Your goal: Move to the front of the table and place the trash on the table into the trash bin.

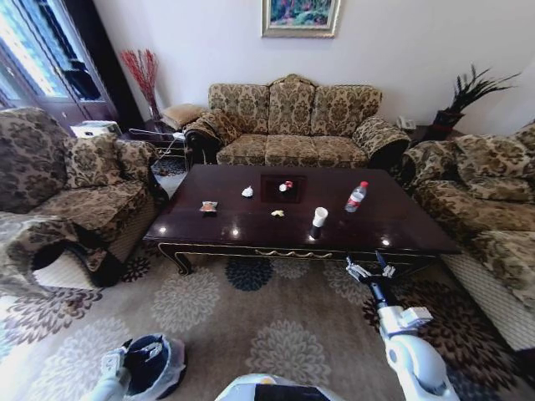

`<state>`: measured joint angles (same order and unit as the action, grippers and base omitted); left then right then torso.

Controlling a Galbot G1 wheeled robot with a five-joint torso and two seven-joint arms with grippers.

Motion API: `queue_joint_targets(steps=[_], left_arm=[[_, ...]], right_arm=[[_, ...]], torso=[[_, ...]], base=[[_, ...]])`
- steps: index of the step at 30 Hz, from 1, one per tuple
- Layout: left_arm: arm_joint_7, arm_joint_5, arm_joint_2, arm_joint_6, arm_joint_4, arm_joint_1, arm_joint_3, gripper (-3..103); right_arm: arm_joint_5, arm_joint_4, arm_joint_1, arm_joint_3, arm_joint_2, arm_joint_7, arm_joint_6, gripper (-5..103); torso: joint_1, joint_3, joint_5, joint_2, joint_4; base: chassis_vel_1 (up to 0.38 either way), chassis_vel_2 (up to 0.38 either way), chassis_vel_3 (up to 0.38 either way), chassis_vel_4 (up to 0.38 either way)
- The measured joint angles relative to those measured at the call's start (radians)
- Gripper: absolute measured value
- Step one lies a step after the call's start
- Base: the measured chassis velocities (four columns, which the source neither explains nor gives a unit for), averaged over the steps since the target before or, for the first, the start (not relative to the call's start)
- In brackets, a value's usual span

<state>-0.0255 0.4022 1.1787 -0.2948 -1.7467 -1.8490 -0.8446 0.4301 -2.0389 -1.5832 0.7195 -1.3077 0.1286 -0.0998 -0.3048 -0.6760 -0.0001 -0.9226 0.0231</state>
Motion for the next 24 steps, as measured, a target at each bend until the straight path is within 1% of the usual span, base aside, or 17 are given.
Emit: queue_joint_targets(steps=[4,5,6,8,10,11,13,14,15,16,18,20,21,24], left_arm=[[0.014,-0.023,-0.027,0.000,0.077,0.006,-0.007,100],[0.023,-0.025,-0.038,0.000,0.104,0.009,-0.009,100],[0.023,-0.025,-0.038,0.000,0.104,0.009,-0.009,100],[0.060,-0.016,-0.067,-0.008,0.168,0.016,-0.009,100],[0.090,-0.013,-0.082,-0.018,0.208,0.028,-0.003,100],[0.090,-0.013,-0.082,-0.018,0.208,0.028,-0.003,100],[0.117,-0.019,-0.092,-0.019,0.254,0.054,0.007,100],[0.130,-0.028,-0.098,-0.019,0.295,0.079,0.020,100],[0.130,-0.028,-0.098,-0.019,0.295,0.079,0.020,100],[0.139,-0.033,-0.102,-0.018,0.331,0.101,0.032,100],[0.152,-0.037,-0.106,-0.016,0.375,0.132,0.051,100],[0.160,-0.042,-0.107,-0.013,0.392,0.144,0.061,100],[0.171,-0.053,-0.108,-0.006,0.416,0.160,0.073,100],[0.190,-0.074,-0.108,0.012,0.461,0.188,0.090,100]], right_arm=[[0.008,-0.001,-0.005,0.001,0.001,-0.002,-0.001,100],[0.008,0.000,-0.005,0.002,0.003,-0.002,-0.001,100],[0.008,0.000,-0.005,0.002,0.003,-0.002,-0.001,100],[0.008,0.009,-0.006,0.009,0.009,-0.001,-0.001,100],[0.007,0.016,-0.008,0.012,0.013,-0.001,-0.001,100],[0.007,0.016,-0.008,0.012,0.013,-0.001,-0.001,100],[0.005,0.022,-0.010,0.014,0.016,-0.001,-0.001,100],[0.004,0.024,-0.012,0.014,0.016,-0.001,-0.001,100],[0.004,0.024,-0.012,0.014,0.016,-0.001,-0.001,100],[0.003,0.025,-0.014,0.014,0.016,-0.002,0.000,100],[0.003,0.025,-0.020,0.017,0.016,-0.006,0.003,100],[0.003,0.025,-0.021,0.019,0.016,-0.009,0.004,100],[0.003,0.028,-0.024,0.021,0.017,-0.012,0.006,100],[0.003,0.035,-0.025,0.022,0.017,-0.013,0.007,100]], torso=[[0.000,0.000,-0.0004,0.000,0.0006],[0.000,0.000,-0.0006,0.000,0.0004],[0.000,0.000,-0.0006,0.000,0.0004],[0.000,0.000,-0.0006,0.000,0.0003],[0.000,0.000,-0.0001,0.000,0.0004],[0.000,0.000,-0.0001,0.000,0.0004],[0.000,0.000,0.0013,0.000,0.0003],[0.000,0.000,0.0008,0.000,-0.0002],[0.000,0.000,0.0008,0.000,-0.0002],[0.000,0.000,-0.0002,0.000,-0.0003],[0.000,0.000,0.0000,0.000,0.0003],[0.000,0.000,0.0000,0.000,0.0001],[0.000,0.000,-0.0005,0.000,0.0001],[0.000,0.000,0.0000,0.000,0.0006]], base=[[0.240,0.247,-0.226,-0.220],[0.142,0.148,-0.161,-0.184],[0.142,0.148,-0.161,-0.184],[0.063,0.090,-0.051,-0.112],[0.000,0.000,0.000,0.000],[0.000,0.000,0.000,0.000],[-0.045,-0.051,0.012,0.052],[-0.054,-0.070,0.043,0.039],[-0.054,-0.070,0.043,0.039],[-0.061,-0.070,0.043,0.035],[0.000,0.000,0.000,0.000],[0.000,0.000,0.000,0.000],[0.000,0.000,0.000,0.000],[0.000,0.000,0.000,0.000]])
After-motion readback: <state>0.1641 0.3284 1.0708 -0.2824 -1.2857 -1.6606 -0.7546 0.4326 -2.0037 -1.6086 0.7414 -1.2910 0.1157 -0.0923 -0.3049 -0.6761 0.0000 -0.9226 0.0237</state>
